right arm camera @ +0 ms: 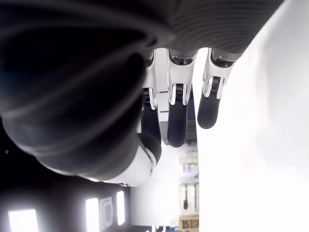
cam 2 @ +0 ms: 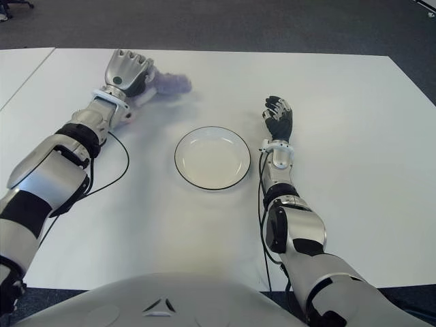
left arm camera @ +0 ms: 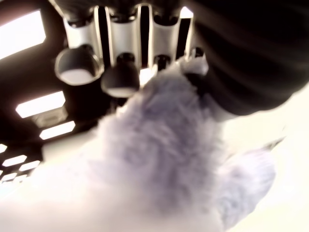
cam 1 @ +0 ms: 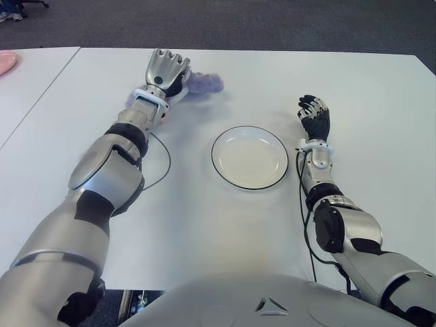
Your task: Put the doll into the plate.
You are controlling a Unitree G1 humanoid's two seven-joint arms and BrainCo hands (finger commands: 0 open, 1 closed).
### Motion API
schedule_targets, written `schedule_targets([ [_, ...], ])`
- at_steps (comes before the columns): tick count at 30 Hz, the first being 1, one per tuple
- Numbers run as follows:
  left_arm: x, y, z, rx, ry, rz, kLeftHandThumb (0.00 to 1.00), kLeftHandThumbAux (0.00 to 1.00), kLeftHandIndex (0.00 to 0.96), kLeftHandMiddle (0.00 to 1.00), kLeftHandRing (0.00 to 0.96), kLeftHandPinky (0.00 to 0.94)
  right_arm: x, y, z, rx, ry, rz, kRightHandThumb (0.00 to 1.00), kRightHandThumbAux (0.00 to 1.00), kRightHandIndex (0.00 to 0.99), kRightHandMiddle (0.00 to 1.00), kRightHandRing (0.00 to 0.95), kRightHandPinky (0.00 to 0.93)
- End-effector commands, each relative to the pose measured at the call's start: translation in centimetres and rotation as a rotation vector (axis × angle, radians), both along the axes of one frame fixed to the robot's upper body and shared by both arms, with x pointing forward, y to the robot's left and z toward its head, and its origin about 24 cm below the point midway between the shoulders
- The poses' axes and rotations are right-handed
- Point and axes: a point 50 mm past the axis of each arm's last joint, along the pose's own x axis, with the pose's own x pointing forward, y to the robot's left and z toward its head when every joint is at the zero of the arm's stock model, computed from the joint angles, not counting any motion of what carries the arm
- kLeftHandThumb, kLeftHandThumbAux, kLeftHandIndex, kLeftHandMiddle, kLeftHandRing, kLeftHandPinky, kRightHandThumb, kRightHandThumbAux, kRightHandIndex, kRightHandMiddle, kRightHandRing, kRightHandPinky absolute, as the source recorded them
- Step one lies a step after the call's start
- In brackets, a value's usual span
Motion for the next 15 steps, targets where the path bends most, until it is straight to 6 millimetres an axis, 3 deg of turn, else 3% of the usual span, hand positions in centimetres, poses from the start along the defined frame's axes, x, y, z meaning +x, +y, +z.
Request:
schedule_targets([
  [1, -0.5, -1.5, 2.6, 0.034, -0.189, -0.226, 0.699, 0.708, 0.442, 0.863, 0.853, 0.85, -10.4, 1.0, -12.1, 0.133, 0.528, -0.088, 0.685, 0.934, 0.295, 0.308, 0.261, 0.209],
  [9, -0.7, -2.5, 5.3, 0.065, -0.318, -0.358, 0.698, 0.708, 0.441, 0.883, 0.868, 0.869, -10.1, 1.2, -11.8, 0.151, 0.507, -0.079, 0.686, 0.935, 0.293, 0.316, 0.262, 0.221],
  [15, -1.0, -3.1, 6.1, 0.075, -0.375, -0.427, 0.692, 0.709, 0.44, 0.888, 0.873, 0.87, -10.1, 1.3, -11.8, 0.152, 0.499, -0.077, 0.683, 0.937, 0.297, 0.318, 0.262, 0.211],
])
